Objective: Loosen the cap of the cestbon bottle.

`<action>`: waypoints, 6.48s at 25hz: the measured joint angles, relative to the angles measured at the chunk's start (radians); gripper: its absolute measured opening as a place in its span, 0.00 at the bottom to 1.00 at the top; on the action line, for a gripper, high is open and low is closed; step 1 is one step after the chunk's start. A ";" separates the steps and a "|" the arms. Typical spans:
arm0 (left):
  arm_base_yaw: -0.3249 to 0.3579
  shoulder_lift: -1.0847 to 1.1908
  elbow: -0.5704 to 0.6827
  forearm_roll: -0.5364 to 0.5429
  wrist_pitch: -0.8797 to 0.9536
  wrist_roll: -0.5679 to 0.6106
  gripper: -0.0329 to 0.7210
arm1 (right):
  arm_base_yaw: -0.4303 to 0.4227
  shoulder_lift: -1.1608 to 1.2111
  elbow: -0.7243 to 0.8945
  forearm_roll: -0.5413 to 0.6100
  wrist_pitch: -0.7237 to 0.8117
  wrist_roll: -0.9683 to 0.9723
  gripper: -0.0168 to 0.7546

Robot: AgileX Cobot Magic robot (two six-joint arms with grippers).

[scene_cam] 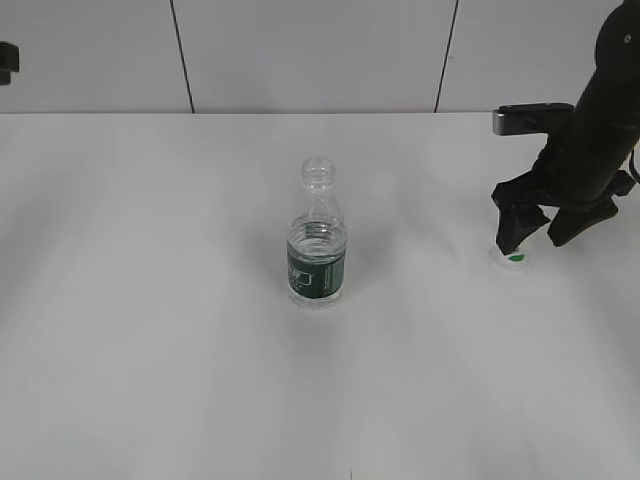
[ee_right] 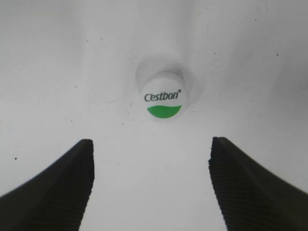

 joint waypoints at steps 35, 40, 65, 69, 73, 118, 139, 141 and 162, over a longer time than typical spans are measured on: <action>0.025 -0.509 -0.029 -0.594 0.410 0.679 0.67 | 0.000 -0.028 0.000 -0.001 0.033 0.000 0.75; 0.025 -0.708 -0.011 -0.590 0.517 0.694 0.67 | 0.000 -0.047 0.000 -0.001 0.033 0.000 0.75; 0.025 -1.482 0.369 -0.634 0.811 0.701 0.65 | 0.000 -0.081 0.000 0.008 0.033 0.000 0.75; 0.025 -1.484 0.409 -0.636 0.810 0.701 0.64 | 0.000 -0.082 0.000 0.008 0.033 0.000 0.75; 0.025 -1.484 0.440 -0.650 0.810 0.701 0.63 | 0.000 -0.083 0.000 0.008 0.033 0.000 0.75; 0.025 -1.484 0.469 -0.643 0.825 0.701 0.62 | -0.081 -0.522 -0.037 -0.207 0.115 0.146 0.75; 0.025 -1.484 0.469 -0.647 0.825 0.701 0.62 | -0.081 -1.315 0.198 -0.229 0.208 0.159 0.75; 0.025 -1.484 0.469 -0.652 0.825 0.701 0.62 | -0.081 -1.395 0.252 -0.230 0.209 0.159 0.75; 0.025 -1.484 0.469 -0.658 0.825 0.701 0.62 | -0.081 -2.031 0.675 -0.223 0.266 0.205 0.75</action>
